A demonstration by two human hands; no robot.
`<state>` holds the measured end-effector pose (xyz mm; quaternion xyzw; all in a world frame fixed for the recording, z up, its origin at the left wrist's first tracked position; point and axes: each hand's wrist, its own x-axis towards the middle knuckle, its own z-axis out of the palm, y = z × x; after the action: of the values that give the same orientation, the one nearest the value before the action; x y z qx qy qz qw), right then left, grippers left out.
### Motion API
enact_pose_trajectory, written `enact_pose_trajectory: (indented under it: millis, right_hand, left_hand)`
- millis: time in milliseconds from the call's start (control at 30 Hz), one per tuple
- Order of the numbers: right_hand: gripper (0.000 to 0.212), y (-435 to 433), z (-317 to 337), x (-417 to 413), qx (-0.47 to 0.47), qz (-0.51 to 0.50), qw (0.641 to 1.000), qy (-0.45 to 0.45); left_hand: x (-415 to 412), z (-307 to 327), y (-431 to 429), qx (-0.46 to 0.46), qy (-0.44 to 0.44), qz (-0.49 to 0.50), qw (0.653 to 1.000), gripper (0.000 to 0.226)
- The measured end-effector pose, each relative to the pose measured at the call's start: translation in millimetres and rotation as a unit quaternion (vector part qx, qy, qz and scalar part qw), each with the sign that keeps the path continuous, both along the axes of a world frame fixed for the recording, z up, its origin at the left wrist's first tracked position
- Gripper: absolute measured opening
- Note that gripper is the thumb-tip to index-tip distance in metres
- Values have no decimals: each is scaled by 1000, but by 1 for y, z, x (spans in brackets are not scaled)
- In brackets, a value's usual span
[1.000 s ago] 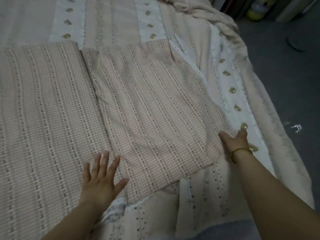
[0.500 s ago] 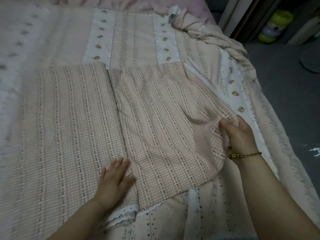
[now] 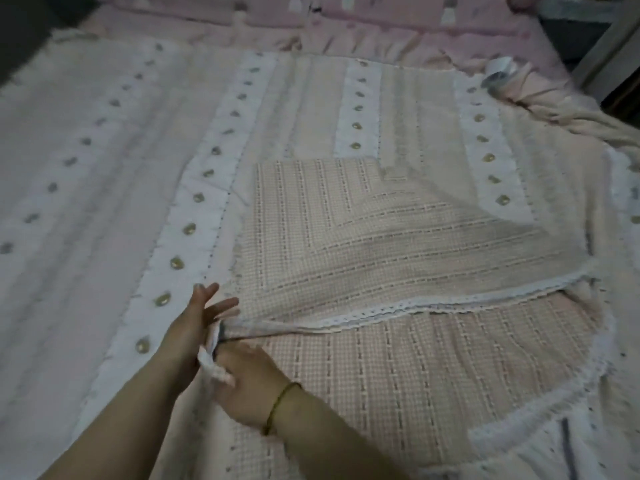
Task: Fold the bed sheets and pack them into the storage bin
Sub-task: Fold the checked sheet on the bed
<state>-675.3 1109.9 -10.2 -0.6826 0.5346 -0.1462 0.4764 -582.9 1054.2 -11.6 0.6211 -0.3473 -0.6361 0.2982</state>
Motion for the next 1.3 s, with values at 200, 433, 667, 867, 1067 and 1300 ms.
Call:
enact_pose_trajectory:
  millis: [200, 433, 667, 867, 1067, 1300]
  right_hand:
    - [33, 7, -59, 22, -108, 26, 991, 73]
    - [40, 18, -65, -76, -106, -565, 817, 32]
    - [70, -28, -68, -225, 78, -835, 528, -135]
    - [69, -48, -55, -271, 17, -846, 485, -221]
    - [44, -52, -45, -327, -6, -796, 599, -86]
    - [39, -118, 18, -306, -126, -628, 767, 43]
  left_hand:
    - [42, -40, -13, -17, -170, -169, 971, 56]
    - [8, -65, 14, -138, -388, -326, 851, 91]
    - [-28, -85, 12, -328, -473, -419, 702, 92]
    - [-38, -106, 9, -242, -500, -485, 675, 74]
    - [-51, -95, 8, -312, -511, -416, 685, 60]
    - [-100, -69, 1, -399, -412, -327, 751, 42]
